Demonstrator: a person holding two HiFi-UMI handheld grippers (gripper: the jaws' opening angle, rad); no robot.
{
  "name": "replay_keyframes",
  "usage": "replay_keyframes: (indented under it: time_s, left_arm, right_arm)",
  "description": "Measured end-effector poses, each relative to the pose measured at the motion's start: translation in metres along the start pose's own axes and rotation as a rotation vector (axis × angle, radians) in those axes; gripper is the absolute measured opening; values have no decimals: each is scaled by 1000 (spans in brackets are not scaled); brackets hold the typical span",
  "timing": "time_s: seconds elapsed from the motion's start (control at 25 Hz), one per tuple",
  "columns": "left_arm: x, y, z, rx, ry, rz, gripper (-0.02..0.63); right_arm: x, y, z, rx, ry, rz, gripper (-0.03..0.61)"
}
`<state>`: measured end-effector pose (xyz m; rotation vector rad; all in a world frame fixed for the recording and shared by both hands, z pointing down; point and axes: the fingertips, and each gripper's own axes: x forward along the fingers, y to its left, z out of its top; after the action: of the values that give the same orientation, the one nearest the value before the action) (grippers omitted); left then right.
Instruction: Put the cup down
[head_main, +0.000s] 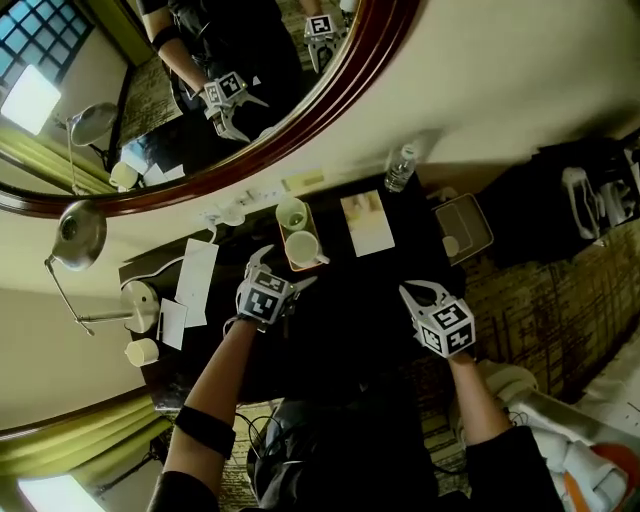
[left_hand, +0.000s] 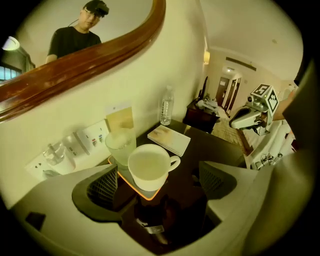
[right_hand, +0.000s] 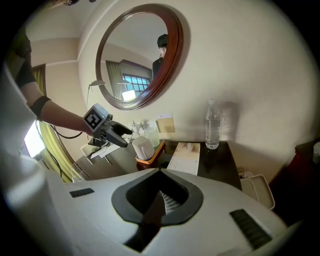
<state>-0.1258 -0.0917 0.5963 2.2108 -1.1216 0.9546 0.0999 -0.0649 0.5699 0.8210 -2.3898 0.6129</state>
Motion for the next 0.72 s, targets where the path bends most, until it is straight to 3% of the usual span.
replay_keyframes:
  time_s: [0.32,0.72]
  left_arm:
    - [36,11,2,9,120,-15,511]
    - [59,14,0,41,161,5,495]
  right_arm:
    - [10,-14,-16,32,8,7,15]
    - [8,-25,-27,60,15,2,15]
